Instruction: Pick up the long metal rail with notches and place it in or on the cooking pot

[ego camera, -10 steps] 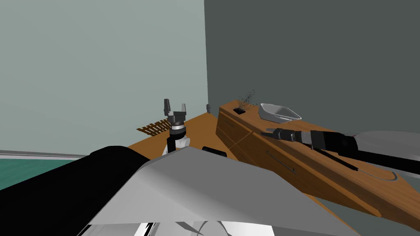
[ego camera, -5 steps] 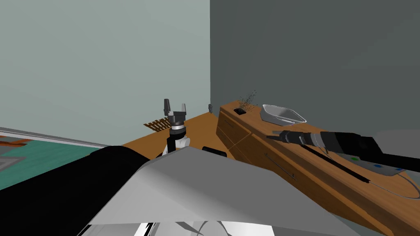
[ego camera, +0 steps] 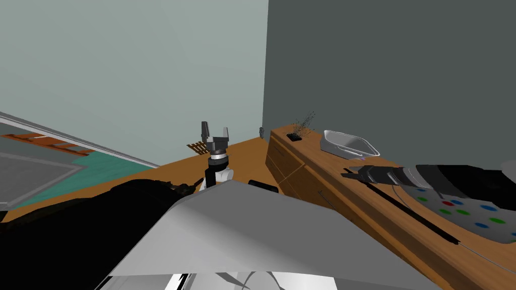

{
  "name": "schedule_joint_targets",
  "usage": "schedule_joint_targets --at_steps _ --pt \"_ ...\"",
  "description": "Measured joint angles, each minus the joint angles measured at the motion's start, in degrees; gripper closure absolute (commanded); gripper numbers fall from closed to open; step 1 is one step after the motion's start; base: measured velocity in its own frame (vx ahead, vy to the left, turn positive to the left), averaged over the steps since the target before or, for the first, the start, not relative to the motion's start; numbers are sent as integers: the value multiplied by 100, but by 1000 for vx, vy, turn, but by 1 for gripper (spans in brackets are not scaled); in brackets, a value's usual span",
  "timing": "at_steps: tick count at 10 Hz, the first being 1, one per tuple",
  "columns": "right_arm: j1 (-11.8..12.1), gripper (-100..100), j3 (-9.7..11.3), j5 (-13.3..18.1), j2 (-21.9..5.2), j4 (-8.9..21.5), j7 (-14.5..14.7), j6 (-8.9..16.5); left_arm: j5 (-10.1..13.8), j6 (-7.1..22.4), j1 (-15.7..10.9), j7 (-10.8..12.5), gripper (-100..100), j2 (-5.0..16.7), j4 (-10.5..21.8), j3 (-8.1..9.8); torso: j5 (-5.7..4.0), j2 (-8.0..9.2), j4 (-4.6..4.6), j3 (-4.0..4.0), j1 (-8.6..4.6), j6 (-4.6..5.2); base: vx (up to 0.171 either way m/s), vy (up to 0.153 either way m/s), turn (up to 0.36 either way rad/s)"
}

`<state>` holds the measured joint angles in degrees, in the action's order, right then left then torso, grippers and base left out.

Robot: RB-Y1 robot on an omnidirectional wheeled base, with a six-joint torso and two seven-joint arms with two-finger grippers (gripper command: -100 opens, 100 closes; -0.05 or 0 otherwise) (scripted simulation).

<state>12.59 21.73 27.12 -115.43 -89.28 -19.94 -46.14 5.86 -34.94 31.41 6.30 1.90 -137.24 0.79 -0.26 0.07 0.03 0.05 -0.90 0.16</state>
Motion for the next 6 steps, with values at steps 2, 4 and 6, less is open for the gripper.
schedule_joint_targets --at_steps 2,4,6 --pt "208 -100 21 71 -239 59 -103 -90 0 0 1 0 0 0 0 0 -4 -2 0 -1 -7 3 -48 -199 132" --pt "532 -100 -147 307 -258 164 -266 -214 0 0 1 0 0 0 0 0 -2 -8 -2 -4 -3 2 -40 -166 97" --pt "546 0 -60 253 -342 143 -271 -230 0 0 2 0 0 -1 0 -1 9 -22 -4 -12 50 4 -5 -28 4"
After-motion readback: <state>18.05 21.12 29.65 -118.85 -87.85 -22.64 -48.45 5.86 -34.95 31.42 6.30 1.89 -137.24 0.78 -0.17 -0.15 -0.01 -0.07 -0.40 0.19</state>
